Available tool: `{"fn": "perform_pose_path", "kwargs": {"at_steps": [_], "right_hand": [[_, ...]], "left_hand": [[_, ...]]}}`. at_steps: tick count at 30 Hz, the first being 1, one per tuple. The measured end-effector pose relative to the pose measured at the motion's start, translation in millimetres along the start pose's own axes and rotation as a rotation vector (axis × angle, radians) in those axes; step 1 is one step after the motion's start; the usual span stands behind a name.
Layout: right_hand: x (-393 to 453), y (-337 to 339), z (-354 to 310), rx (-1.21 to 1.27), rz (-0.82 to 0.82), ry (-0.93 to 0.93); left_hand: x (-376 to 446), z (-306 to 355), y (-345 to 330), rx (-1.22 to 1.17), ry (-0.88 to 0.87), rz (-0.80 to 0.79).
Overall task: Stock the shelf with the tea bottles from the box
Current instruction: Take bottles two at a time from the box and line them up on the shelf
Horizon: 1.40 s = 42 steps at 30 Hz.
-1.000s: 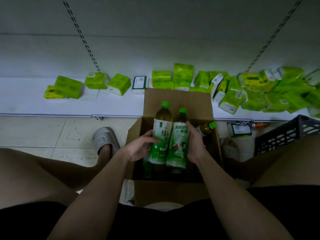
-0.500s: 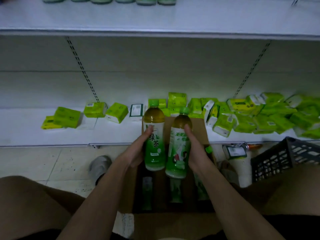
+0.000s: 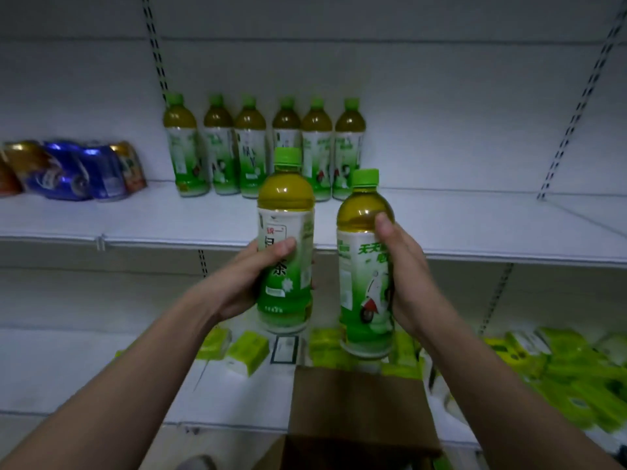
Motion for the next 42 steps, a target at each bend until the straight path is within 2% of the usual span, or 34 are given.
{"fn": "perform_pose_path", "kwargs": {"at_steps": [5,10,17,20,27,34,42], "right_hand": [[39,-11,-52,0.048,0.032,0.127],[74,-16,-79,0.031,0.035,0.166],[106,-9,-57,-0.058,0.022,0.149],[116,-5,-44,-0.071,0.001,0.122],[119,2,-42,-0.186,-0.043,0.090],[97,17,-24,-0.581,-0.074,-0.062],[110,9,-11,-0.651,-0.045,-0.080]], "left_hand": [[19,70,17,0.174,-0.128,0.086],[36,93,41,0.208,-0.161,0.204],[51,80,71,0.164,-0.163,0.311],[60,75,77,0.112,-0.175,0.310],[70,70,79,0.151,-0.158,0.310],[64,50,76,0.386,-0.056,0.339],[60,56,87,0.485,-0.057,0.367]]}}
Point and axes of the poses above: each hand's wrist, its own x-axis towards the middle knuckle, its own y-axis out of the back of the hand, z = x × y, the point moved 3 cm from there along x, towards the middle knuckle, and after that the axes turned 12 degrees about -z, right-handed, at the moved point
